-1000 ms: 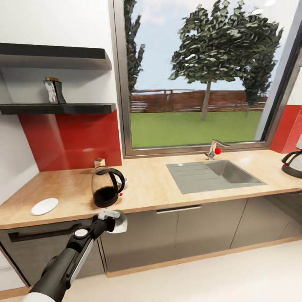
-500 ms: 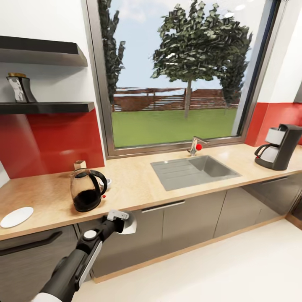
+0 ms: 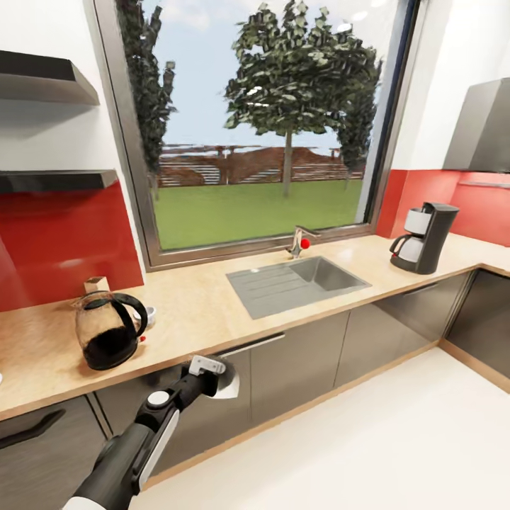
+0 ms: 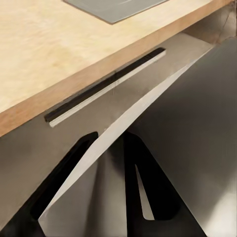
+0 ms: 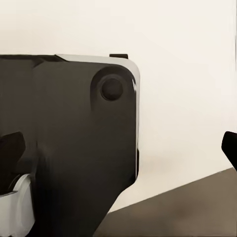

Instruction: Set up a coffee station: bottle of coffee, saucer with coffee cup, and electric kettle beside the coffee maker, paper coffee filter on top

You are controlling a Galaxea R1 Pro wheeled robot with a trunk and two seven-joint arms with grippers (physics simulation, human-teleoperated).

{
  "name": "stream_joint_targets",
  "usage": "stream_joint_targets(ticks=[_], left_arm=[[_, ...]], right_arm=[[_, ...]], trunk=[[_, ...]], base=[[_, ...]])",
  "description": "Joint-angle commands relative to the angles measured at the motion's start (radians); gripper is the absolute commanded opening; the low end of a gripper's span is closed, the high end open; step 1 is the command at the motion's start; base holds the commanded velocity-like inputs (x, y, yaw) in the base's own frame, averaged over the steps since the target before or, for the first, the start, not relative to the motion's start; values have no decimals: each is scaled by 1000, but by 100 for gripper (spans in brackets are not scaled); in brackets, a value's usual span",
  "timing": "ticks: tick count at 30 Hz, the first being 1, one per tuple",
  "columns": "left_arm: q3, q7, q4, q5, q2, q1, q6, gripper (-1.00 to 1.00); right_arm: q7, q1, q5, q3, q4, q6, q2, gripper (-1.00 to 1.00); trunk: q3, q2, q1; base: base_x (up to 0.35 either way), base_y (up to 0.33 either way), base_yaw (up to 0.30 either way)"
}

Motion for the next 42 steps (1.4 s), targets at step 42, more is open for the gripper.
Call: stream_joint_targets(ticks=[42], left_arm=[[-9, -13, -1, 0, -7, 0, 5, -100]], right_arm=[[1, 0, 0, -1, -1, -3, 2, 100]], trunk=[[-33, -2, 1]], base=[[181, -224, -268]])
